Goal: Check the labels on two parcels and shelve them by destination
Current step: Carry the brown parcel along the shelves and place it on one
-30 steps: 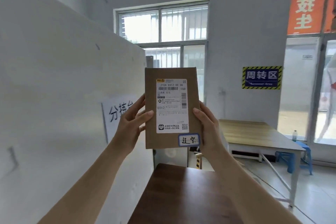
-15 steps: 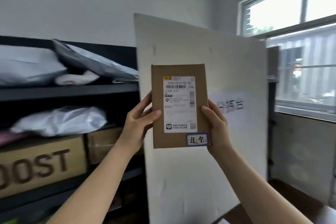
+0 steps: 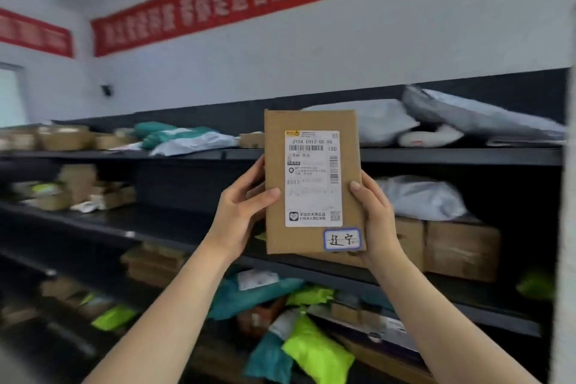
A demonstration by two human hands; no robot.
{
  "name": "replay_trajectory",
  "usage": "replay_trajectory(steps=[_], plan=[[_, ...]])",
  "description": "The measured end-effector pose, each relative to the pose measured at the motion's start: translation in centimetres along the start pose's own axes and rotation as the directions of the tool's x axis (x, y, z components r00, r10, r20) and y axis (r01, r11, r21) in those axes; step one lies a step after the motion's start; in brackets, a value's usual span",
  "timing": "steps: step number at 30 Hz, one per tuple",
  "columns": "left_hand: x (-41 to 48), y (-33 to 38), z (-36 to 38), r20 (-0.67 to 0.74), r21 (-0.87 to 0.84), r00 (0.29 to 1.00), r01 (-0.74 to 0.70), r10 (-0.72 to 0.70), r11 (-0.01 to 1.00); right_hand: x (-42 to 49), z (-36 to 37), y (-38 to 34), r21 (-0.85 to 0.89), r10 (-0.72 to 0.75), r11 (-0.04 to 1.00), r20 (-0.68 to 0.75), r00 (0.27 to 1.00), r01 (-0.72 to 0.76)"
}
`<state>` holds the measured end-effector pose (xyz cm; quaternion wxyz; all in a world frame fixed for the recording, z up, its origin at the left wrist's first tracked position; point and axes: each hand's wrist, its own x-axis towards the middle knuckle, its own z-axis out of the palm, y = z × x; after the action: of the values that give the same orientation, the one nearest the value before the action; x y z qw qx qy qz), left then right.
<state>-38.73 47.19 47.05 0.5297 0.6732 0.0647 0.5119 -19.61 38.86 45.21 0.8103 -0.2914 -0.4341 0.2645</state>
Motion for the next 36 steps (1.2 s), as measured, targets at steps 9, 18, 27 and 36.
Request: replay_trajectory(steps=[9,18,27,36], plan=[[-10.1,10.2,-19.0,-0.378,0.251,0.922,0.020,0.079,0.968,-3.4,21.4,11.0,0.164,0.138,0.965,0.355,0.925,-0.207],[-19.8,17.8,-27.8,-0.552,0.434,0.808,0.065,0.208,0.899,-9.1,35.9,15.9,0.237,0.199,0.882,0.594,0.779,-0.406],[-23.4,20.6,-30.0,-0.637,0.525,0.725,0.157,0.264,0.836,-11.0,41.7,19.4,0.252,0.223,0.788,0.734,0.642,-0.561],[-19.9,17.2,-29.4,-0.686,0.544,0.653,0.166,0.322,0.823,-5.8,41.2,22.2,0.235,0.219,0.743,0.799,0.560,-0.626]])
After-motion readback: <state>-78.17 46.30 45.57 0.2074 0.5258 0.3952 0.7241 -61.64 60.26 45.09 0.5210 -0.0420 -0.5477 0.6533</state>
